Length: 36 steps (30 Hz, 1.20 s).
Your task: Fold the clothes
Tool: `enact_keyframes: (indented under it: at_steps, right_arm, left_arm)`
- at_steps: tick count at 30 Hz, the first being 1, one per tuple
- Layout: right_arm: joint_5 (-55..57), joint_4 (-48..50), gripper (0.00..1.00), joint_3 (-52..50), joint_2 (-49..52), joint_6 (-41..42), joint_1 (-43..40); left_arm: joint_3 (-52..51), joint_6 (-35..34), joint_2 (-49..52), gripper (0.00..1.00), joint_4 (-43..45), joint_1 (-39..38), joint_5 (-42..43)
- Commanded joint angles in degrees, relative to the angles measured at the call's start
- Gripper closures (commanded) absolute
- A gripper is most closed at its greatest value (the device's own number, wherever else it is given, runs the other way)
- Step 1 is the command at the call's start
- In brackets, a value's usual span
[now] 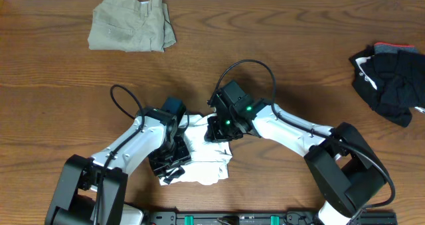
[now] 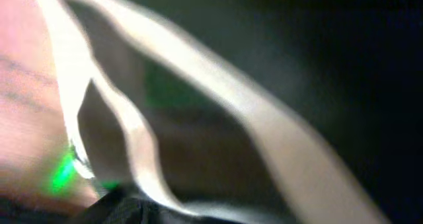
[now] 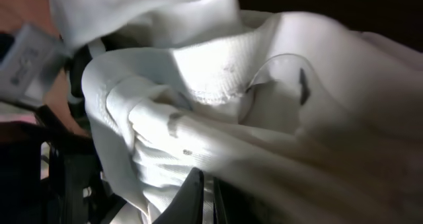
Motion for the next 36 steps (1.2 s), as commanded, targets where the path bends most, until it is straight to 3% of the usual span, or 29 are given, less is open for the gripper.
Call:
enact_keyframes:
  at_steps: [1, 16, 28, 36]
  right_arm:
    - [4.1, -0.7, 0.93, 0.1, 0.3, 0.3, -2.0]
    - [2.3, -0.2, 0.90, 0.3, 0.3, -2.3, -5.2]
    - [-4.8, -2.3, 0.89, 6.0, -3.1, -3.0, -5.1]
    - [-6.8, -2.9, 0.85, 6.1, -4.8, -2.9, -4.7]
  left_arm:
    - [-0.9, 1.1, 0.5, 0.38, -2.5, -0.2, -3.3]
    - [-0.4, 1.1, -2.2, 0.40, -7.8, -0.2, -4.0]
    - [2.3, 2.4, -19.7, 0.42, -12.5, -0.2, -4.0]
    - [2.3, 0.8, -23.8, 0.38, -13.1, -0.2, -6.3]
